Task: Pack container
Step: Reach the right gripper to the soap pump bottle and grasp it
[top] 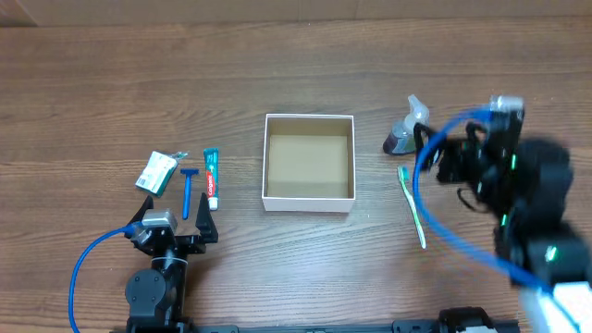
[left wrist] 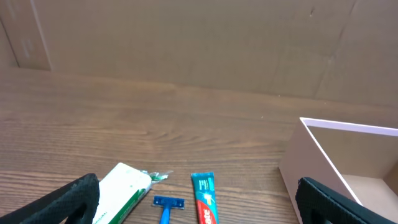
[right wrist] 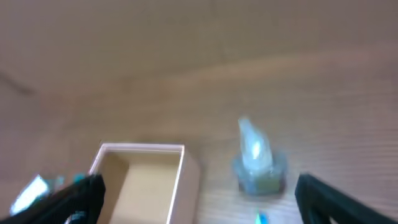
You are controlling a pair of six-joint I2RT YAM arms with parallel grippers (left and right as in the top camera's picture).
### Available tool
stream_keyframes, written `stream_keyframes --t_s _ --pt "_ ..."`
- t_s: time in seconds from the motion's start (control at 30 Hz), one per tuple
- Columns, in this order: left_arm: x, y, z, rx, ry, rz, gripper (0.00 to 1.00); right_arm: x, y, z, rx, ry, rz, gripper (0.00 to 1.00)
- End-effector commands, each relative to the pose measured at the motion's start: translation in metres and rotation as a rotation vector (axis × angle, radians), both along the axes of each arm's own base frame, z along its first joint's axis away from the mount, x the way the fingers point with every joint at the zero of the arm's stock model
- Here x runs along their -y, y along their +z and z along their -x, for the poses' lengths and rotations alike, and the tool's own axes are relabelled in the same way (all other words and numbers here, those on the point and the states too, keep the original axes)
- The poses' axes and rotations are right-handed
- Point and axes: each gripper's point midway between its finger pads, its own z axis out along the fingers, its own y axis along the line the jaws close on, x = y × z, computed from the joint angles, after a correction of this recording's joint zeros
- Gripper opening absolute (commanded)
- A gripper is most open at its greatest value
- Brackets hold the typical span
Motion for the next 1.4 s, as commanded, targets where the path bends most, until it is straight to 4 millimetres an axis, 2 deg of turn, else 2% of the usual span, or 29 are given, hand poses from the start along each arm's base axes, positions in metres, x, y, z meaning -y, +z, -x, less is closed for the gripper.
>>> stream_keyframes --t_s 0.0,0.13,0.27,0.33,0.43,0.5,0.6,0.73,0.9,1.07,1.2,1.37 --pt "0.0 0.001 0.0 0.008 -0.005 -0.014 1.0 -0.001 0.041 -0.032 -0.016 0.014 0.052 1.0" --pt "0.0 0.001 0.0 0.008 -0.006 -0.014 1.0 -0.003 0.057 -0.063 -0.019 0.013 0.051 1.0" --pt "0.0 0.001 0.0 0.008 -0.006 -0.014 1.0 0.0 0.053 -0.079 -0.004 0.013 0.088 1.0" --pt "0.0 0.001 0.0 0.008 -0.006 -0.014 1.0 0.007 0.042 -0.086 -0.033 -0.024 0.113 0.94" --pt "0.0 0.001 0.0 0.008 -0.005 -0.014 1.0 0.008 0.006 -0.09 -0.139 0.014 0.184 0.83" --pt "0.0 0.001 0.0 0.008 -0.005 -0.014 1.0 0.007 -0.017 -0.097 -0.204 0.03 0.201 0.84" --pt "0.0 0.001 0.0 0.008 -0.006 -0.014 1.0 0.007 -0.054 -0.105 -0.296 0.082 0.259 0.91" --pt "0.0 0.001 0.0 0.008 -0.006 -0.014 1.0 0.008 -0.089 -0.112 -0.386 0.106 0.291 0.97" --pt "0.0 0.001 0.0 0.008 -0.006 -0.014 1.0 0.008 -0.117 -0.118 -0.456 0.115 0.293 0.97" --pt "0.0 0.001 0.0 0.008 -0.005 -0.014 1.0 0.008 -0.136 -0.116 -0.509 0.122 0.293 0.92" --pt "0.0 0.001 0.0 0.008 -0.006 -0.014 1.0 0.008 -0.155 -0.115 -0.567 0.129 0.296 0.92" --pt "0.0 0.001 0.0 0.008 -0.005 -0.014 1.0 0.008 -0.163 -0.116 -0.587 0.132 0.295 0.91"
